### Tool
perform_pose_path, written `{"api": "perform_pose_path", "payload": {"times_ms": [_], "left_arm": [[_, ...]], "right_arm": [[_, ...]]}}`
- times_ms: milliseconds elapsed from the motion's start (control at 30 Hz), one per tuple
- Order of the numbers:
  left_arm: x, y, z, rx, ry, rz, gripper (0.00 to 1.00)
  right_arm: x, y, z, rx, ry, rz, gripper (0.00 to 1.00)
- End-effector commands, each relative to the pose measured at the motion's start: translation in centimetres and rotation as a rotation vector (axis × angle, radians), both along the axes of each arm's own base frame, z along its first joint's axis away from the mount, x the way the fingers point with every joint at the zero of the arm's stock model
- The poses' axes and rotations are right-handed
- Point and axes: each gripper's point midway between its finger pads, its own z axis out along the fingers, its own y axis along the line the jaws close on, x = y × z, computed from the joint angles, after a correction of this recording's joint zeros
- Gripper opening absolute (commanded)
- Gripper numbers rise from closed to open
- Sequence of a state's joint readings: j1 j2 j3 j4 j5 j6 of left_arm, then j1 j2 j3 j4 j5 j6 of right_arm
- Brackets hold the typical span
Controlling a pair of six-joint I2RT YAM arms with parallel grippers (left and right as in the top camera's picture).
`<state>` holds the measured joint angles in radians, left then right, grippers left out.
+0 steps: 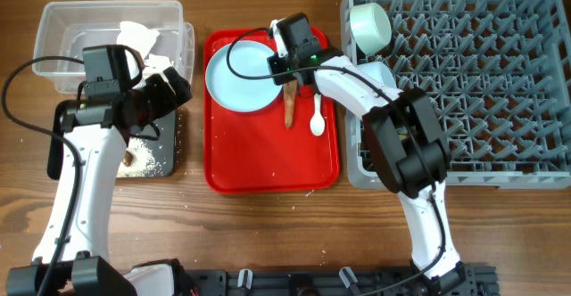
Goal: Sort waste into correct bins and load items into the dishwasher rack
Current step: 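Carry the plate into the grey rack and stand it upright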
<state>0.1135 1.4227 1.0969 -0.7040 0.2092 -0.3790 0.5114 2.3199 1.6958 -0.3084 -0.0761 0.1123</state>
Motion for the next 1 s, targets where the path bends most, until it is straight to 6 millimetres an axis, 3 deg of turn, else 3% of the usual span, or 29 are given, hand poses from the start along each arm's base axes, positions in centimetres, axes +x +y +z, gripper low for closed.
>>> {"api": "perform_pose_path", "payload": {"times_ms": [0,33,133,233,300,400,500,567,633,833,967], "left_arm": [[0.1,0.1,0.8,0.007,-0.024,-0.002,1.0],[0.1,0.1,0.8,0.007,-0.024,-0.002,1.0],[0.1,0.1,0.8,0.007,-0.024,-0.002,1.0],[0.1,0.1,0.8,0.007,-0.024,-0.002,1.0],[0.1,0.1,0.8,0.007,-0.024,-0.002,1.0],[0.1,0.1,0.8,0.007,-0.024,-0.002,1.0],[0.1,0.1,0.8,0.007,-0.024,-0.002,1.0],[0.1,0.1,0.8,0.007,-0.024,-0.002,1.0],[0.1,0.1,0.8,0.007,-0.024,-0.002,1.0],[0.1,0.1,0.8,0.007,-0.024,-0.002,1.0],[0.1,0.1,0.8,0.007,-0.024,-0.002,1.0]], "right_arm": [[0.5,-0.5,4.3,0.005,-0.073,-0.02,0.04],[0.8,-0.9,5.6,-0.001,-0.1,-0.035,0.04],[1.7,-3.2,11.8,-0.036,-0.231,-0.129,0.04],[1.6,-6.9,19.7,-0.075,-0.377,-0.254,0.04],[0.7,-11.6,25.7,-0.156,-0.498,-0.417,0.04],[-2.2,-17.8,32.3,-0.413,-0.636,-0.528,0.04],[-5.4,-23.1,35.9,-0.739,-0.662,-0.621,0.04],[-6.5,-25.9,36.4,-0.928,-0.615,-0.638,0.04],[-6.7,-27.9,35.1,-1.042,-0.528,-0.581,0.04],[-5.6,-31.9,28.5,-1.086,-0.339,-0.363,0.04],[-5.1,-33.2,26.5,-1.06,-0.317,-0.344,0.04]]}}
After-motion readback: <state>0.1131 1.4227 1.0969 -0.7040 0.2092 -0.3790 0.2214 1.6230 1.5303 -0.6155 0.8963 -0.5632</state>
